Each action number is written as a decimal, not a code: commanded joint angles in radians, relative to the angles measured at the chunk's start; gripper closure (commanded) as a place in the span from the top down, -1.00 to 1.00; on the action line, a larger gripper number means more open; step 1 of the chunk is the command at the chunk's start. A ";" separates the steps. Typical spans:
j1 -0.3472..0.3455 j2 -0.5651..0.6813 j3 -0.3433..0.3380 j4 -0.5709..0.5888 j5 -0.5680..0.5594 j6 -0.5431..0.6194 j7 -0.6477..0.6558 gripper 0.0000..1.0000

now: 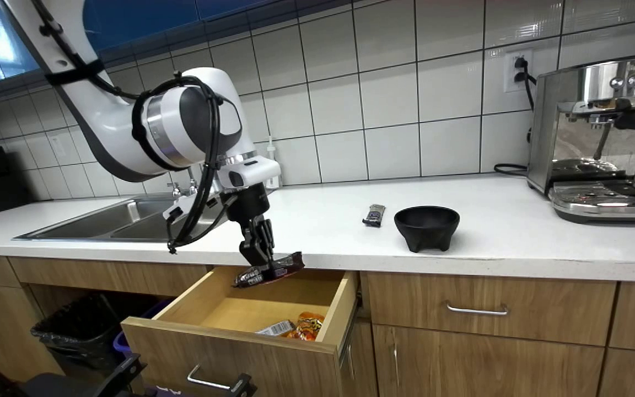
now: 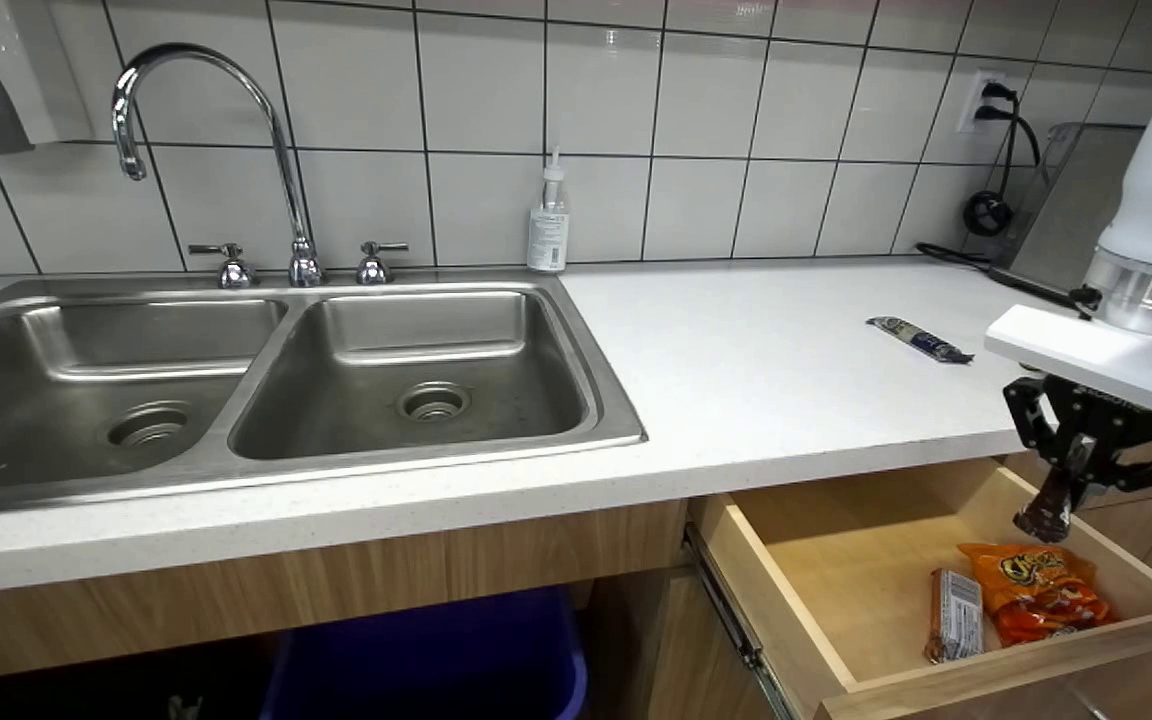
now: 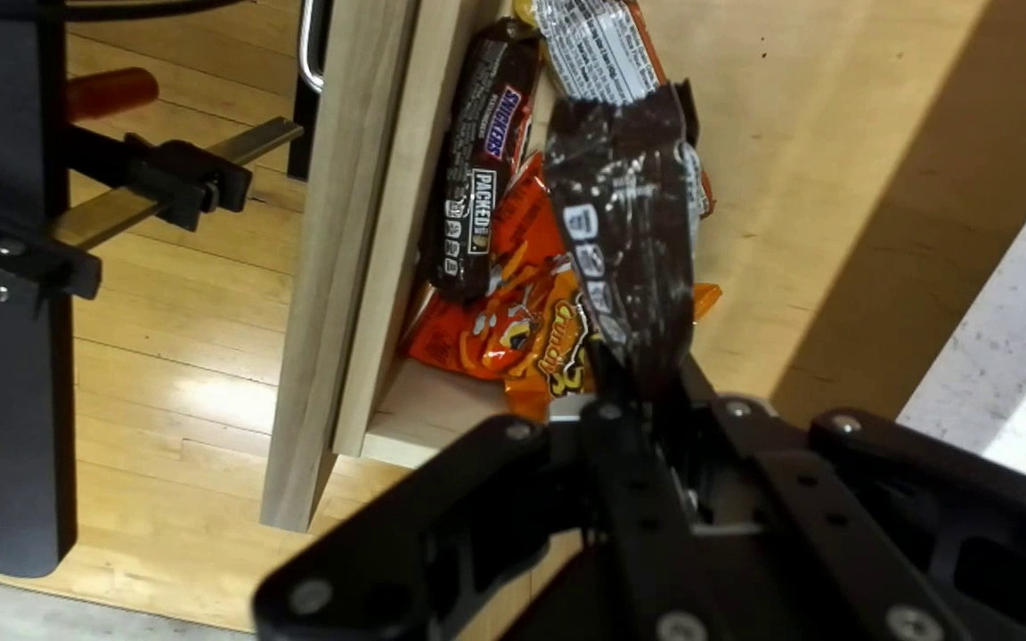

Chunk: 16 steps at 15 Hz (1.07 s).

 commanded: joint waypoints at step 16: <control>0.063 0.337 -0.008 0.226 0.211 0.008 0.027 -0.93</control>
